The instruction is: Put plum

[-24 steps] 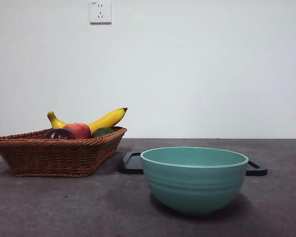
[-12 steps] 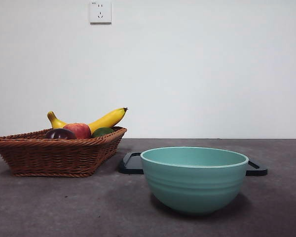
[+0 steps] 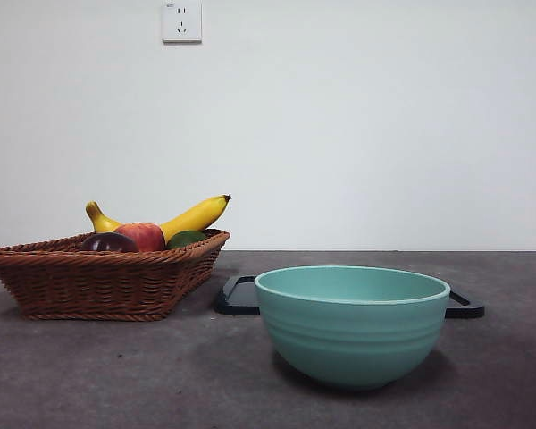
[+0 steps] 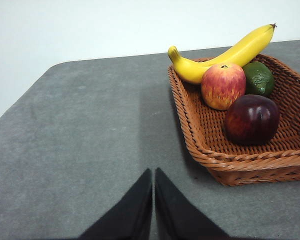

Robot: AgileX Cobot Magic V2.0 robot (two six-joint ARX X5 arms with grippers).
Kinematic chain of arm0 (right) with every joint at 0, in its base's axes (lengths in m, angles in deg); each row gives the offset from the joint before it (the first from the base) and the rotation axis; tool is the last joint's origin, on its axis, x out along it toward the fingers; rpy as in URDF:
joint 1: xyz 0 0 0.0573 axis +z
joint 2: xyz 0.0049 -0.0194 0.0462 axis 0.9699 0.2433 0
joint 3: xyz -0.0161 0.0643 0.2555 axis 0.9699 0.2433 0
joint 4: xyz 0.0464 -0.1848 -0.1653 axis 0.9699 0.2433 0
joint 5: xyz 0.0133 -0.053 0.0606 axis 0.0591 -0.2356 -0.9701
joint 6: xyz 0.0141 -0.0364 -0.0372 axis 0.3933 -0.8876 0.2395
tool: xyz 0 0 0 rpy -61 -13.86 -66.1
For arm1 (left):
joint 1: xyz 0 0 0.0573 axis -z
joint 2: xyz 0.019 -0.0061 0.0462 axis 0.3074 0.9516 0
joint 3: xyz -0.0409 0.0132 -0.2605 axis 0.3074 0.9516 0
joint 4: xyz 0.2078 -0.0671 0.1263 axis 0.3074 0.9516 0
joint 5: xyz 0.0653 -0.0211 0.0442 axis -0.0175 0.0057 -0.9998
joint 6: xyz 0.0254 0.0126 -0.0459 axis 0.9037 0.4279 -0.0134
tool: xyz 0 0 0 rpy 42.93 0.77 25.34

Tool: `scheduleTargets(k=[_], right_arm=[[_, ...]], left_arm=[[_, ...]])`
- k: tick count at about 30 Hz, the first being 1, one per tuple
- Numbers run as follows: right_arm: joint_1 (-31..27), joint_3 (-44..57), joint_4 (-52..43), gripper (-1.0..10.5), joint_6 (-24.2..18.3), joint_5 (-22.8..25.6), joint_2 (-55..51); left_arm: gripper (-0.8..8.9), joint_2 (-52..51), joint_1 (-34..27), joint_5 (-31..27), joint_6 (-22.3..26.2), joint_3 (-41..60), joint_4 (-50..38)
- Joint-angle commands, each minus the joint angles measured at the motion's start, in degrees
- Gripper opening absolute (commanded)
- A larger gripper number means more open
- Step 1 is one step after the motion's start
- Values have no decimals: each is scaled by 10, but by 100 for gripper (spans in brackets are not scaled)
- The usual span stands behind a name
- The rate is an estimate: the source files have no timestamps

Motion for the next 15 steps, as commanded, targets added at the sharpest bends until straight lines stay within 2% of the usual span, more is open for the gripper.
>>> scheduleTargets(k=[1, 11, 15], right_arm=[[-1, 11, -6, 7, 1, 2, -10], [1, 24, 76, 7, 24, 17, -25], [3, 24, 76, 7, 25, 19, -25]], left_arm=[[8, -1, -1, -1, -4, 12, 5], [8, -1, -1, -1, -4, 12, 5], [8, -1, -1, -1, -4, 12, 5]])
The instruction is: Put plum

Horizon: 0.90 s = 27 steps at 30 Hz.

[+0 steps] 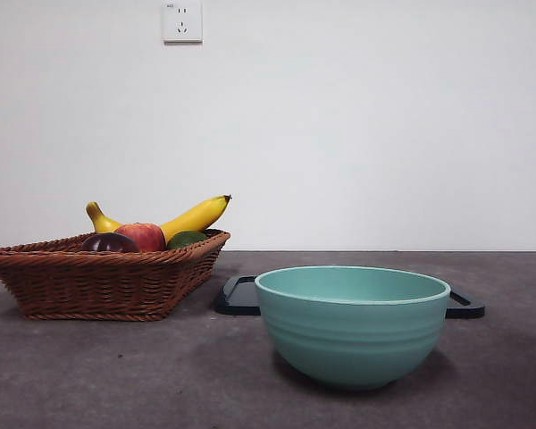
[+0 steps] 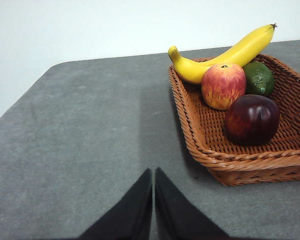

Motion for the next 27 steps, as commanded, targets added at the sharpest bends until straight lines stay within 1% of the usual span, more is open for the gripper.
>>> scheduleTargets(k=[1, 4, 27], right_arm=[[1, 3, 4, 7, 9, 3, 0], [1, 3, 2, 7, 9, -4, 0], [1, 3, -1, 7, 9, -4, 0]], left_arm=[[8, -1, -1, -1, -4, 12, 5], [8, -1, -1, -1, -4, 12, 5], [8, -1, -1, -1, -4, 12, 5]])
